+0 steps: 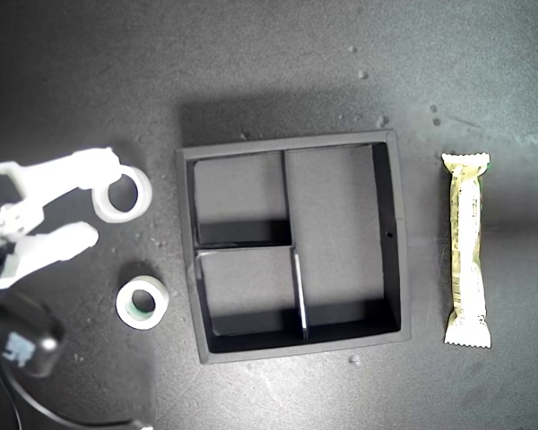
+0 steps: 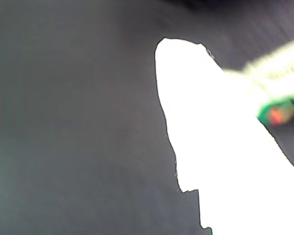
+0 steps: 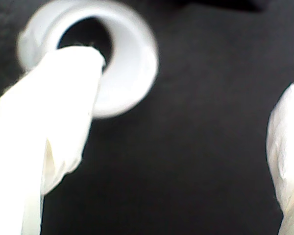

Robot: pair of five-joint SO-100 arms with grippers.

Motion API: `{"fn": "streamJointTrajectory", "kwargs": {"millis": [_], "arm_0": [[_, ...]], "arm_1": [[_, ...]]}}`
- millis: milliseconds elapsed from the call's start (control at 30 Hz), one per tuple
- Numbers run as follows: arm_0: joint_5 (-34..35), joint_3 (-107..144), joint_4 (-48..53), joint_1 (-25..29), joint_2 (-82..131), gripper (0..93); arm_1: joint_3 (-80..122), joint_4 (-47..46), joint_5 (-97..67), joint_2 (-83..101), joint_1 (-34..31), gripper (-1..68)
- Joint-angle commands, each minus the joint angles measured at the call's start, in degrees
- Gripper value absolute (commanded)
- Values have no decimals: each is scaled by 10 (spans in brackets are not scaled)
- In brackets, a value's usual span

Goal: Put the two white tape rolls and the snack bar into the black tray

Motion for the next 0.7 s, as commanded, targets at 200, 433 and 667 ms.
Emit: {"fn": "streamJointTrajectory", "kwargs": {"millis": [200,433,667], "arm_0": [[-62,3,-15,36,-128,254],[-93,21,-35,67,-150,241],[-98,15,-66,79,-211,237]], "arm_1": [[-445,280,-50,-401,-69,366],[-384,281,-49,-417,-114,358],[-339,275,-29,-423,-131,353]]}}
